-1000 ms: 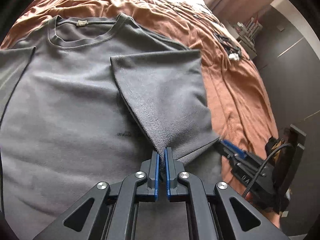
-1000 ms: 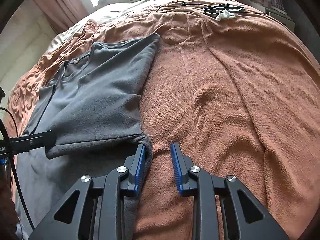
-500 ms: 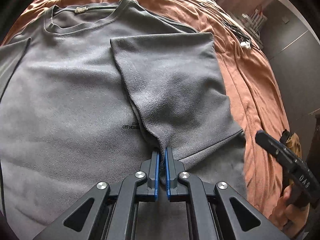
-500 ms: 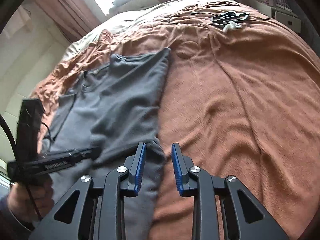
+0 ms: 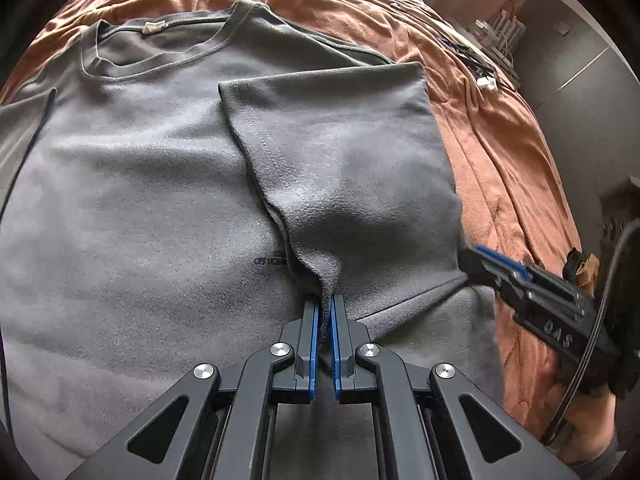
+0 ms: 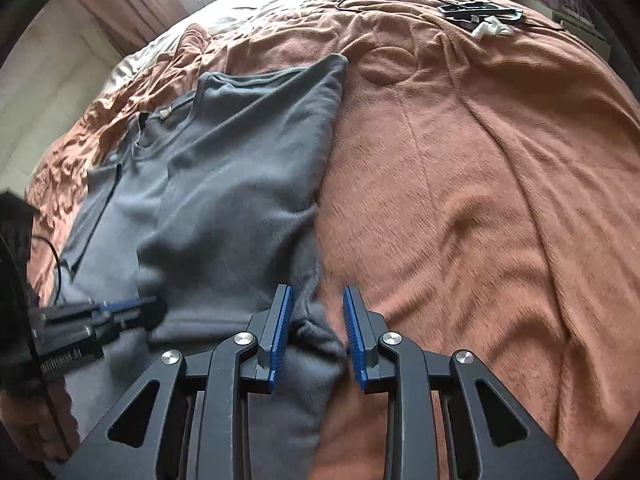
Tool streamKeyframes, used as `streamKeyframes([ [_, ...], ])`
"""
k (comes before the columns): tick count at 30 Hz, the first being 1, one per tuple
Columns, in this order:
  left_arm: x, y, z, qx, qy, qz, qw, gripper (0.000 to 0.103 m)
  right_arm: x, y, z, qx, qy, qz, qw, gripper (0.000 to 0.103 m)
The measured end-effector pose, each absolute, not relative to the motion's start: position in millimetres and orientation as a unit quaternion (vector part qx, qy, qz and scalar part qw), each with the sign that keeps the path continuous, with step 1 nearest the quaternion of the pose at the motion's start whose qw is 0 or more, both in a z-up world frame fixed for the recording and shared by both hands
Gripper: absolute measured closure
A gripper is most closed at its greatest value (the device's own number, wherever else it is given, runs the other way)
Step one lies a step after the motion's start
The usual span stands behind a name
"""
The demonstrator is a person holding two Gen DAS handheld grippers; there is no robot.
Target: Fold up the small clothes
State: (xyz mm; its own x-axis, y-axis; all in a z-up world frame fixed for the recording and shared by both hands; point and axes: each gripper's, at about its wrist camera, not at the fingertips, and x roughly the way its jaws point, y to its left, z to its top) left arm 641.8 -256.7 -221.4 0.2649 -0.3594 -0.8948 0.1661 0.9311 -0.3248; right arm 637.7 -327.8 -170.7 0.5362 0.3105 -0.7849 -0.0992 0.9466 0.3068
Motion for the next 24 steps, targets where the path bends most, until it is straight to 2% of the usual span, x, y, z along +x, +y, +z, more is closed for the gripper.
streamKeyframes([
  [8, 638, -257, -219, -0.083, 0.584, -0.166, 0.79, 0.097, 626, -328, -161, 0.109, 0.476, 0.11, 0.865, 0.08],
  [20, 654, -234, -200, -0.103, 0.572, -0.162, 0.797, 0.091, 641, -349, -140, 0.183, 0.443, 0.123, 0.869, 0.081],
  [22, 659, -229, -198, -0.107, 0.567, -0.157, 0.801, 0.088, 651, -348, -143, 0.192, 0.442, 0.123, 0.867, 0.081],
  [24, 664, -226, -198, -0.104, 0.563, -0.147, 0.807, 0.079, 658, -345, -146, 0.194, 0.444, 0.122, 0.866, 0.081],
])
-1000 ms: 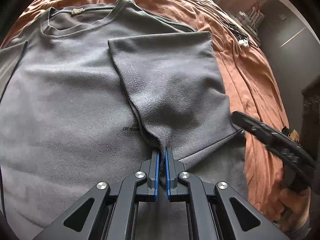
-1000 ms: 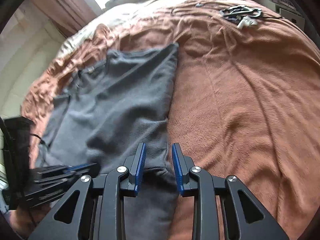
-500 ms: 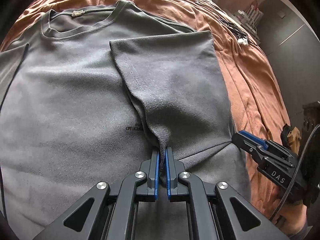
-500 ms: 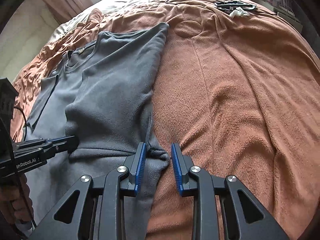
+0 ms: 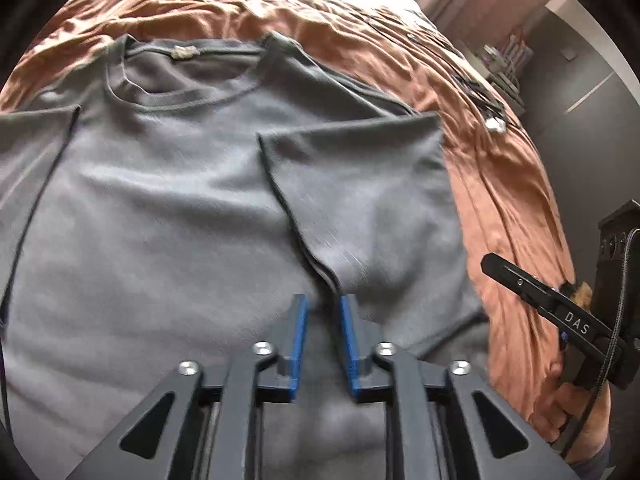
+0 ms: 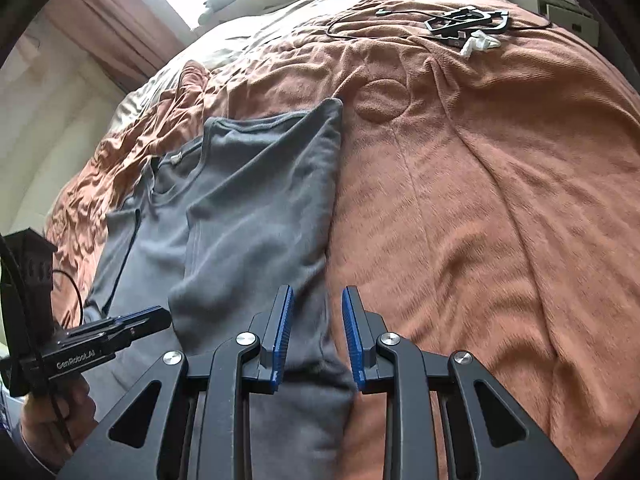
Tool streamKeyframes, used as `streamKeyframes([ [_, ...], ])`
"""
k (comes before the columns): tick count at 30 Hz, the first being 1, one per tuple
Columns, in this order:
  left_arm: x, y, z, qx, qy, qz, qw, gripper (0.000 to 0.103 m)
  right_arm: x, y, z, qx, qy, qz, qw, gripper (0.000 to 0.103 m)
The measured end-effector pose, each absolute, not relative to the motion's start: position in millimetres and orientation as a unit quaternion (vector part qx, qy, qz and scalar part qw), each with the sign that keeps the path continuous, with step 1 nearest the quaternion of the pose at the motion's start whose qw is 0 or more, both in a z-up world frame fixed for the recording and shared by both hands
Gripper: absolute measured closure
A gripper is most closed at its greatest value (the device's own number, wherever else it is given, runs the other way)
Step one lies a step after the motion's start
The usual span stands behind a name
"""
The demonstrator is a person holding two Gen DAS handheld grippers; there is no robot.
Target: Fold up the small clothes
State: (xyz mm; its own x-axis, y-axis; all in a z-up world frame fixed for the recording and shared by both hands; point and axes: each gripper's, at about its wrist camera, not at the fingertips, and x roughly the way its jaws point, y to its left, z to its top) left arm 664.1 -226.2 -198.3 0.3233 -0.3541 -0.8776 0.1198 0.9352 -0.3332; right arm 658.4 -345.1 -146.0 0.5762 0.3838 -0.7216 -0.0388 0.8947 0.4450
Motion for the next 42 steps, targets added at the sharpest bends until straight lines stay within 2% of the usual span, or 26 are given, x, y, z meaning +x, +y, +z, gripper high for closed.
streamKeyframes([
  [6, 683, -224, -200, -0.111, 0.547, -0.145, 0.817, 0.077, 682, -325, -157, 0.177, 0.453, 0.12, 0.866, 0.081],
  [7, 686, -226, -200, -0.115, 0.543, -0.15, 0.819, 0.075, 685, -323, -157, 0.17, 0.454, 0.118, 0.866, 0.081],
  [9, 688, -229, -201, -0.121, 0.535, -0.158, 0.821, 0.065, 691, -316, -163, 0.155, 0.46, 0.108, 0.868, 0.081],
  [10, 689, -231, -202, -0.114, 0.531, -0.155, 0.825, 0.064, 693, -314, -165, 0.152, 0.463, 0.104, 0.867, 0.081],
  [16, 692, -246, -223, -0.043, 0.555, -0.137, 0.819, 0.064, 700, -310, -169, 0.153, 0.465, 0.099, 0.866, 0.081],
  [22, 692, -253, -219, 0.017, 0.552, -0.114, 0.826, 0.063, 689, -330, -164, 0.179, 0.468, 0.093, 0.86, 0.081],
  [31, 679, -221, -193, -0.022, 0.554, -0.087, 0.827, 0.064, 644, -352, -137, 0.192, 0.448, 0.099, 0.867, 0.08],
  [33, 671, -213, -181, -0.028, 0.551, -0.087, 0.83, 0.064, 632, -355, -127, 0.182, 0.445, 0.09, 0.872, 0.069],
  [35, 658, -204, -168, -0.025, 0.546, -0.085, 0.833, 0.062, 619, -356, -116, 0.179, 0.438, 0.088, 0.877, 0.027],
  [36, 655, -203, -162, -0.024, 0.545, -0.084, 0.834, 0.058, 613, -356, -110, 0.178, 0.433, 0.09, 0.879, 0.021],
  [37, 650, -198, -153, -0.027, 0.542, -0.084, 0.836, 0.054, 605, -356, -103, 0.177, 0.431, 0.089, 0.88, 0.017],
  [39, 642, -192, -137, -0.035, 0.533, -0.087, 0.841, 0.027, 592, -356, -90, 0.172, 0.428, 0.083, 0.883, 0.017],
  [41, 632, -186, -120, -0.039, 0.522, -0.086, 0.848, 0.013, 578, -356, -78, 0.166, 0.422, 0.083, 0.887, 0.013],
  [42, 626, -182, -109, -0.039, 0.514, -0.084, 0.853, 0.01, 572, -355, -72, 0.164, 0.42, 0.082, 0.889, 0.011],
])
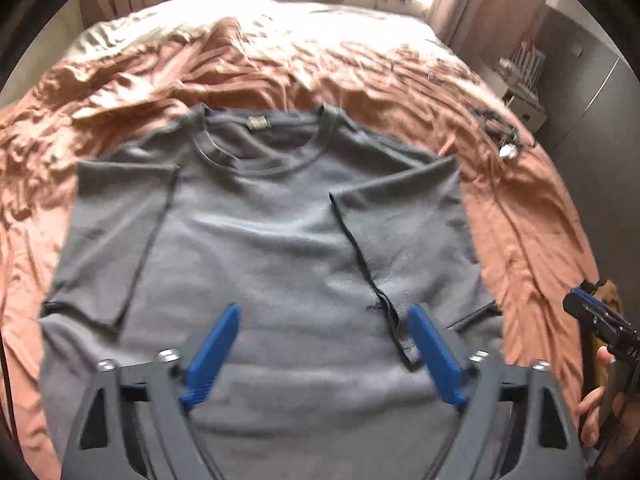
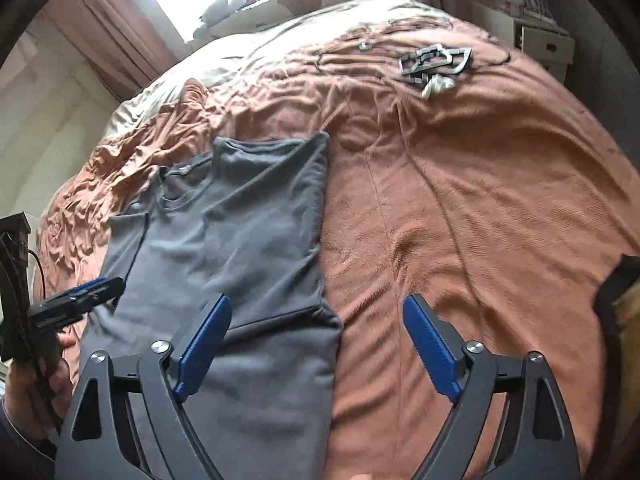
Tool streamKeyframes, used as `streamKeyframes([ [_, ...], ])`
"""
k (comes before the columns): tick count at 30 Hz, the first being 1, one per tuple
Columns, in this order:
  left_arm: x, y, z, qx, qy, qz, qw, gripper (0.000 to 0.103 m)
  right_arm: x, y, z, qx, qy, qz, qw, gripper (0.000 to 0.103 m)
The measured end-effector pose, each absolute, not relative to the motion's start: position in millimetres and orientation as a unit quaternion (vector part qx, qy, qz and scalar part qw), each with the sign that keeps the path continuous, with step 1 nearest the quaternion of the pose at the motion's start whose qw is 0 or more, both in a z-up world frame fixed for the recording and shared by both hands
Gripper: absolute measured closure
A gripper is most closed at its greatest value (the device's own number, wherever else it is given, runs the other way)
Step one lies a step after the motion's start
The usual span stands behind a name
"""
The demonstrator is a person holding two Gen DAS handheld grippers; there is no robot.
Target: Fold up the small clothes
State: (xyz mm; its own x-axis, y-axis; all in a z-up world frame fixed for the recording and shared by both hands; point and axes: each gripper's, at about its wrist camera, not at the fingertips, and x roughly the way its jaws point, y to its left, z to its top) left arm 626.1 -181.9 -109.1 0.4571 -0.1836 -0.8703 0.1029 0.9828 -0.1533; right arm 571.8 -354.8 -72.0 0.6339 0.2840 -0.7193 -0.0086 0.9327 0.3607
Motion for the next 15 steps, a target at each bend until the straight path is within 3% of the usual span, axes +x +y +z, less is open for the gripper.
streamKeyframes([
  [3, 613, -172, -85, -0.043, 0.504, -0.084, 0.859, 0.007, 549, -352, -52, 0.145, 0.42, 0.07, 0.893, 0.0],
  [15, 546, -112, -3, -0.071, 0.461, -0.074, 0.882, 0.001, 466, -334, 8, 0.124, 0.402, 0.107, 0.901, 0.0],
])
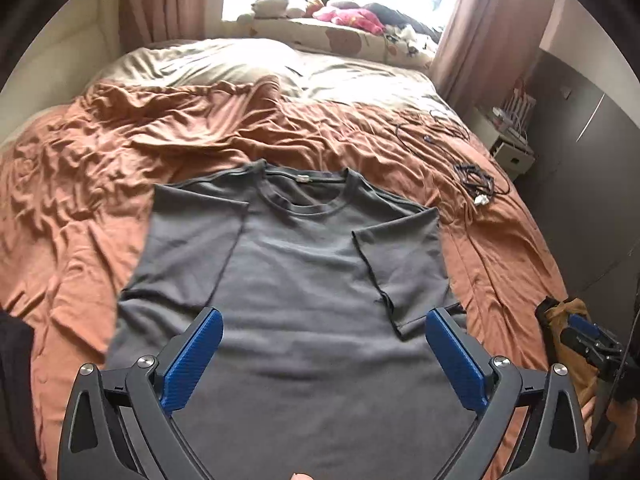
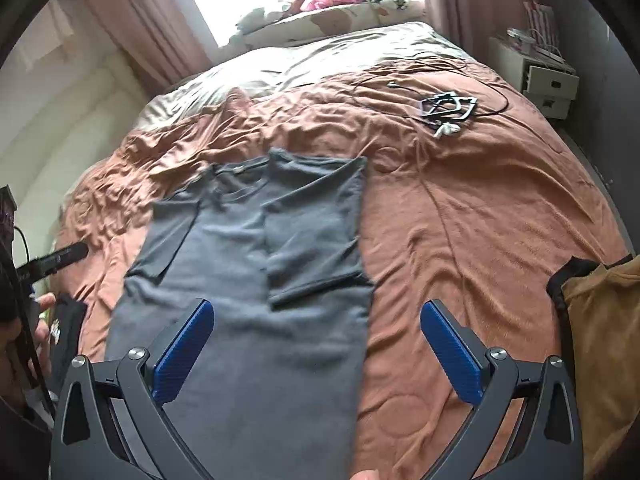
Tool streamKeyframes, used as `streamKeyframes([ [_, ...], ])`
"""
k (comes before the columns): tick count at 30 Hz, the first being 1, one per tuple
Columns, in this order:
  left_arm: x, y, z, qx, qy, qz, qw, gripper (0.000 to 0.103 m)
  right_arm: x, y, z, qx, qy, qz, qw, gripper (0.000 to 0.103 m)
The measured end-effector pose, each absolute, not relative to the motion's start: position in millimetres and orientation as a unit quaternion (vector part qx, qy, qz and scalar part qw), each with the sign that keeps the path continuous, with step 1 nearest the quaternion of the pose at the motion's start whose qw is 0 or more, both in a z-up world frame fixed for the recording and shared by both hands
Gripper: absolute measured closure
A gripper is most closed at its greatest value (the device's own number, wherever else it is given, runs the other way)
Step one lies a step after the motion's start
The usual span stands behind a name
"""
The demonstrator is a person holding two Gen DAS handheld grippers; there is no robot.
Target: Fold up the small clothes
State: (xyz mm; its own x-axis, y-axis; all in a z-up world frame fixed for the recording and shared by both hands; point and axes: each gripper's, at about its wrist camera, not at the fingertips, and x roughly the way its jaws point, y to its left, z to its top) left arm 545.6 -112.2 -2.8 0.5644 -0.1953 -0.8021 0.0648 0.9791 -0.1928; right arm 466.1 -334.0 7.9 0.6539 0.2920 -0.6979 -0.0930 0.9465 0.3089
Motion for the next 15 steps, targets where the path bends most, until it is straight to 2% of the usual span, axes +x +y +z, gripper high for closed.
streamKeyframes([
  [15, 443, -56, 35, -0.045, 0.428, -0.091, 0.898, 0.001, 371, -331, 33, 0.13, 0.358, 0.078, 0.921, 0.0],
])
